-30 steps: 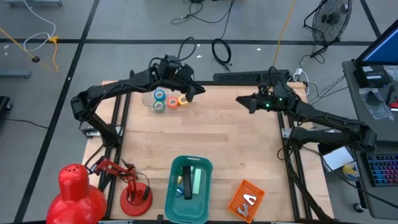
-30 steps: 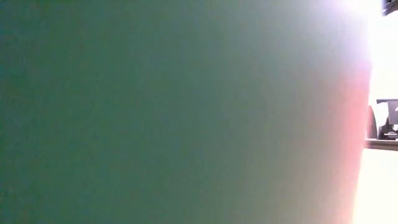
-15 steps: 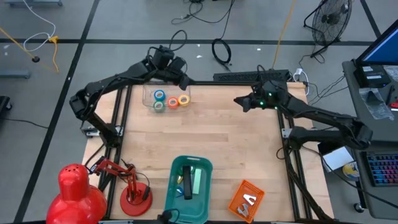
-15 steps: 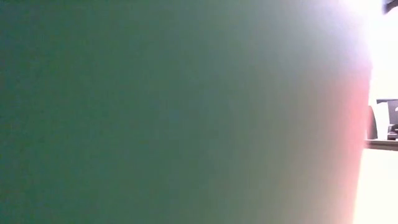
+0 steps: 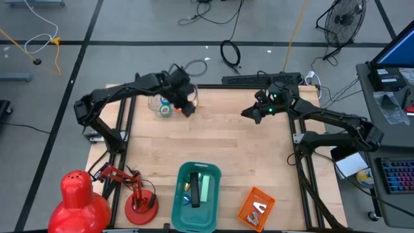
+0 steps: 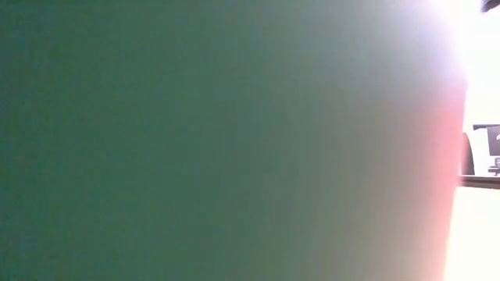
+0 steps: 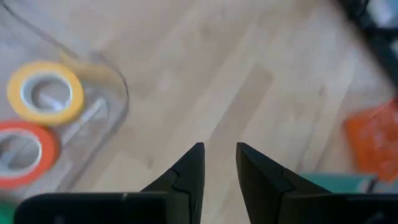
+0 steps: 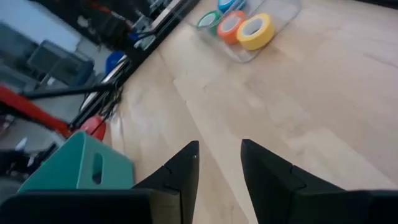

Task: Pick and place Stapler, Stapler remover, tape
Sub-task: Adjust the green bin

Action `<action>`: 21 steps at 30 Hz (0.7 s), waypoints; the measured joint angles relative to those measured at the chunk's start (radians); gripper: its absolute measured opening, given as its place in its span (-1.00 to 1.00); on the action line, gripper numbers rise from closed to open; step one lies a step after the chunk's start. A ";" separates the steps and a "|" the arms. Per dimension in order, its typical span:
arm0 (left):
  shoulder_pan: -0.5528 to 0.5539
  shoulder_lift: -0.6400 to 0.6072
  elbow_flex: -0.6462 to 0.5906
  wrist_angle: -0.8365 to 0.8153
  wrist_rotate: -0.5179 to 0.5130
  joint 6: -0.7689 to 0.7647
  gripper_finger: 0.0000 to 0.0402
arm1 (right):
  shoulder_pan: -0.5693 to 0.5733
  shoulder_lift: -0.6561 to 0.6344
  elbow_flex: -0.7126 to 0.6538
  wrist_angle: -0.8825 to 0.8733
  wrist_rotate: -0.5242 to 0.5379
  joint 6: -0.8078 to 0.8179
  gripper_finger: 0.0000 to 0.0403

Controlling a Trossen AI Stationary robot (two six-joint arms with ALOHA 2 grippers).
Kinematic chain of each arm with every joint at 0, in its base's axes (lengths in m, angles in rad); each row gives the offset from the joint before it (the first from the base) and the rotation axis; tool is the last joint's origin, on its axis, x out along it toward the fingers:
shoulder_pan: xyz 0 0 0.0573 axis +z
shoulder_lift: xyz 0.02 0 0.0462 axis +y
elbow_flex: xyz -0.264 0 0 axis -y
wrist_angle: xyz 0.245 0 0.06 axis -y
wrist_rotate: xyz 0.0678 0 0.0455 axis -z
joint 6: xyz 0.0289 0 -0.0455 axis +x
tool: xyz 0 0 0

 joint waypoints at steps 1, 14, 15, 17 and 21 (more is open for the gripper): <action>-0.027 0.000 0.000 -0.023 -0.026 0.006 -0.54 | 0.005 0.000 0.000 -0.001 -0.008 -0.011 -0.43; -0.212 0.037 -0.002 -0.157 -0.180 -0.058 -0.54 | 0.299 0.000 0.000 -0.005 0.166 0.137 -0.43; -0.223 0.037 -0.002 -0.164 -0.232 -0.053 -0.54 | 0.340 0.000 0.000 -0.005 0.207 0.149 -0.43; -0.232 0.036 -0.019 -0.167 -0.360 -0.072 -0.54 | 0.422 0.000 0.000 -0.003 0.301 0.163 -0.43; -0.197 0.036 -0.107 -0.160 -0.334 -0.133 -0.54 | 0.564 0.000 0.000 0.020 0.443 0.247 -0.43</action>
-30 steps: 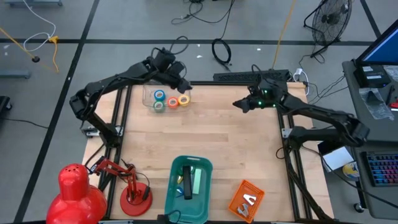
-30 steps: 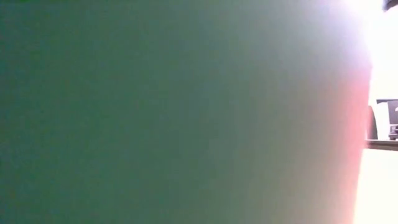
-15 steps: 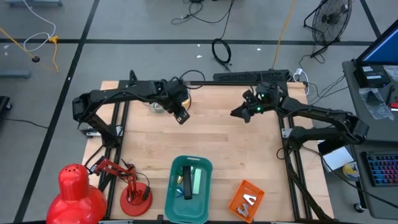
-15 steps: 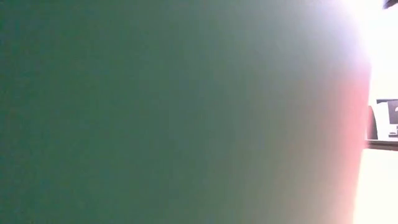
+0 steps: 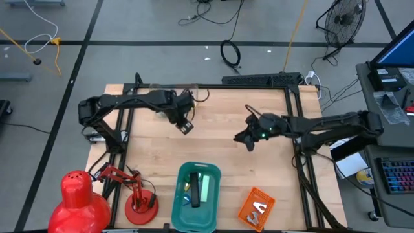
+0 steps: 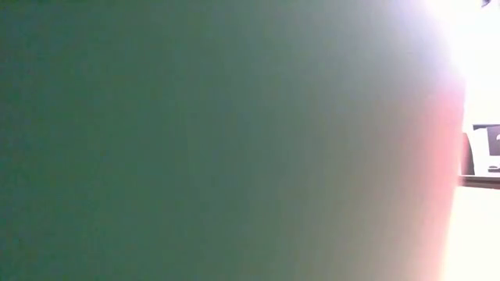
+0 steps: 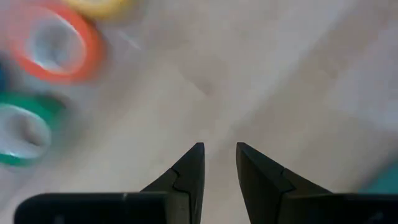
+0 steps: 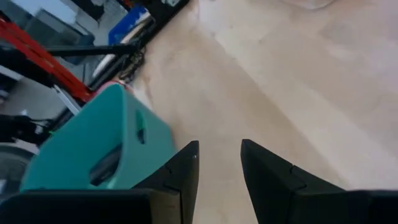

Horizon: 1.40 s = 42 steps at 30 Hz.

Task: Pick and place Stapler, Stapler remover, tape
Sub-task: Adjust the green bin

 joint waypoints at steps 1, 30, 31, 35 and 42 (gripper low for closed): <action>0.002 0.000 -0.028 0.018 0.055 -0.002 -0.54 | 0.032 0.000 0.000 0.007 0.027 0.033 -0.43; -0.438 -0.001 -0.244 0.445 0.192 -0.179 -0.54 | 0.365 0.000 0.000 0.020 0.366 0.221 -0.43; -0.444 -0.001 -0.244 0.438 0.192 -0.187 -0.54 | 0.365 0.000 0.000 0.020 0.365 0.221 -0.43; -0.462 -0.001 -0.244 0.411 0.194 -0.217 -0.54 | 0.366 0.000 0.000 0.014 0.363 0.216 -0.43; -0.483 -0.002 -0.244 0.357 0.208 -0.248 -0.54 | 0.387 0.000 0.000 -0.014 0.362 0.220 -0.43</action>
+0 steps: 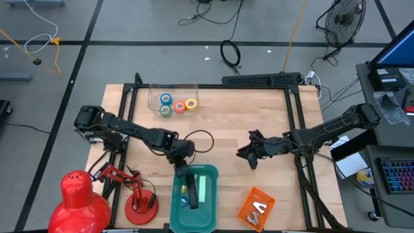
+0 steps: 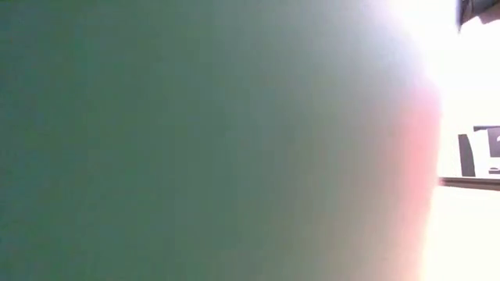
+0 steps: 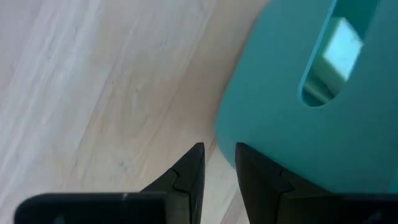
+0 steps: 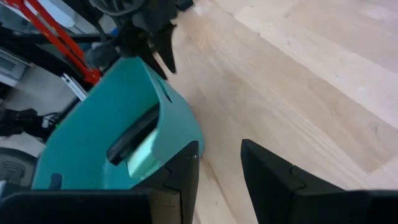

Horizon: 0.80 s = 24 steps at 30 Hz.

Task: Pick and place Stapler, Stapler remover, tape
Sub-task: Adjust the green bin, then adjust the orange bin

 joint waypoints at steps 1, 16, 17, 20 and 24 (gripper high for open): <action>-0.004 0.000 0.000 -0.012 -0.001 -0.003 -0.54 | 0.004 0.000 0.000 -0.011 -0.001 0.002 -0.43; 0.058 -0.070 0.002 -0.010 -0.189 -0.006 -0.54 | 0.037 0.000 0.000 -0.034 0.000 0.027 -0.43; 0.070 -0.079 0.001 -0.011 -0.199 -0.005 -0.54 | 0.038 0.000 0.000 -0.036 0.000 0.027 -0.43; 0.101 -0.110 0.002 0.009 -0.222 -0.002 -0.54 | 0.046 0.000 0.001 -0.098 -0.002 0.094 -0.44; 0.129 -0.134 0.002 0.019 -0.224 0.012 -0.54 | 0.106 0.000 0.001 -0.332 -0.052 0.308 -0.56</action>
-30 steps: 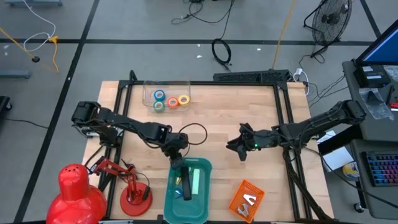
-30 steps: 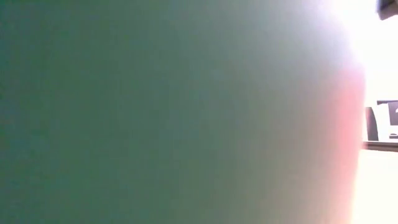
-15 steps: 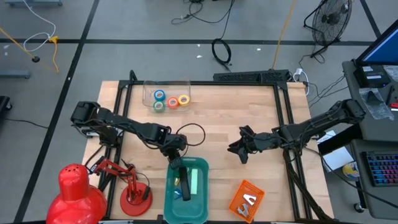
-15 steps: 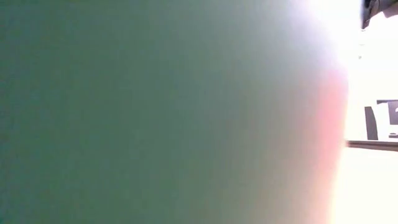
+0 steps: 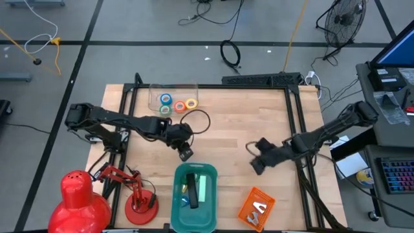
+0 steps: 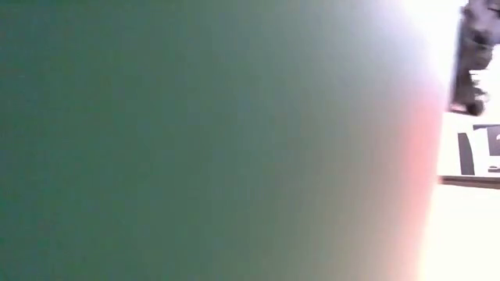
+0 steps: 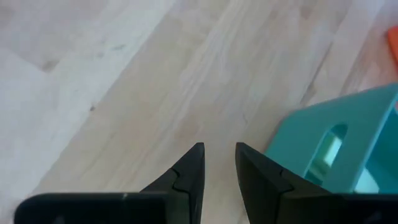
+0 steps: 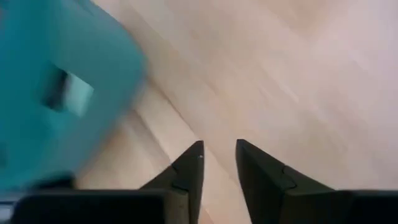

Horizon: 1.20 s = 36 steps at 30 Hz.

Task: Pick and place Stapler, Stapler remover, tape
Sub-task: Adjust the orange bin

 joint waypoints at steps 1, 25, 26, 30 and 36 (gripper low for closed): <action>0.002 -0.011 -0.001 -0.006 -0.001 0.009 -0.54 | 0.023 0.000 0.000 -0.063 -0.007 0.042 -0.62; 0.081 -0.029 -0.001 -0.004 -0.010 0.089 -0.54 | 0.185 0.193 -0.001 0.063 -0.319 0.181 -1.00; 0.084 -0.029 -0.001 -0.004 -0.009 0.090 -0.54 | 0.185 0.208 -0.001 0.092 -0.319 0.174 -1.00; 0.089 -0.029 -0.001 -0.004 -0.009 0.093 -0.54 | 0.179 0.261 -0.001 0.161 -0.340 0.158 -1.00; 0.089 -0.029 -0.001 -0.006 -0.009 0.093 -0.54 | 0.163 0.281 -0.001 0.190 -0.340 0.123 -1.00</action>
